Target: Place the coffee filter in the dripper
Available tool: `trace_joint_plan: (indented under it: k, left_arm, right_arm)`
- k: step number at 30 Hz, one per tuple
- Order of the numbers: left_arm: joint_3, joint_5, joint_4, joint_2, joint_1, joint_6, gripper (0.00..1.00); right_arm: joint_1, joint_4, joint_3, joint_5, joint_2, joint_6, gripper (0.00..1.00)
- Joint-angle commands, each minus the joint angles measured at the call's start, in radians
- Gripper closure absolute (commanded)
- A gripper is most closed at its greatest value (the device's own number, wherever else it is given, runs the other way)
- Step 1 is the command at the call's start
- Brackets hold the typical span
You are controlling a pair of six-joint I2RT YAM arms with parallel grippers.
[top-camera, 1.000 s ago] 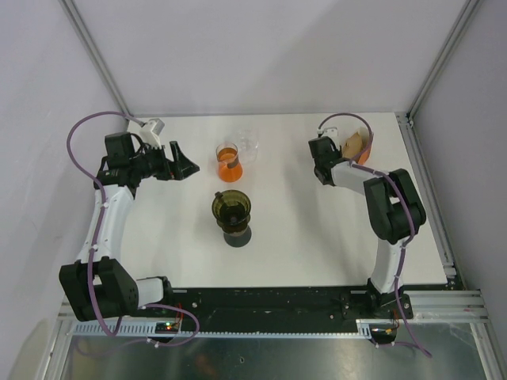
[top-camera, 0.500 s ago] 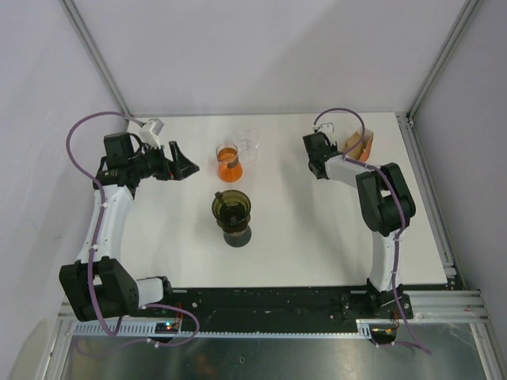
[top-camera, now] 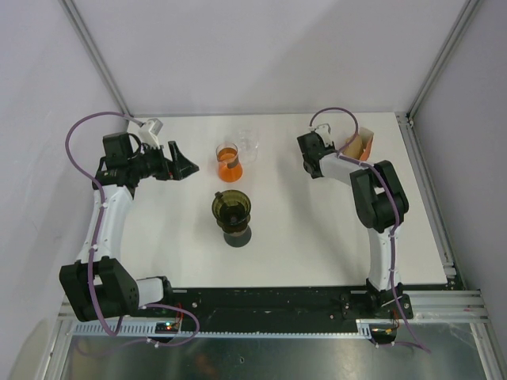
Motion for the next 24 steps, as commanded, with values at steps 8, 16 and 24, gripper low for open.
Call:
trace_joint_plan:
  k: [8,16,24]
  left_arm:
    - [-0.001,0.05,0.022,-0.01,0.012,-0.004,0.06]
    - [0.0,0.059,0.022,-0.012,0.015,-0.004,0.06]
    - [0.0,0.062,0.022,-0.014,0.018,-0.005,0.06]
  right_arm:
    - [-0.015,-0.028,0.041,0.075,0.012,0.018,0.78]
    - [-0.024,-0.035,0.04,0.074,0.008,0.026,0.97]
    - [-0.024,-0.034,-0.012,0.017,-0.074,0.066,1.0]
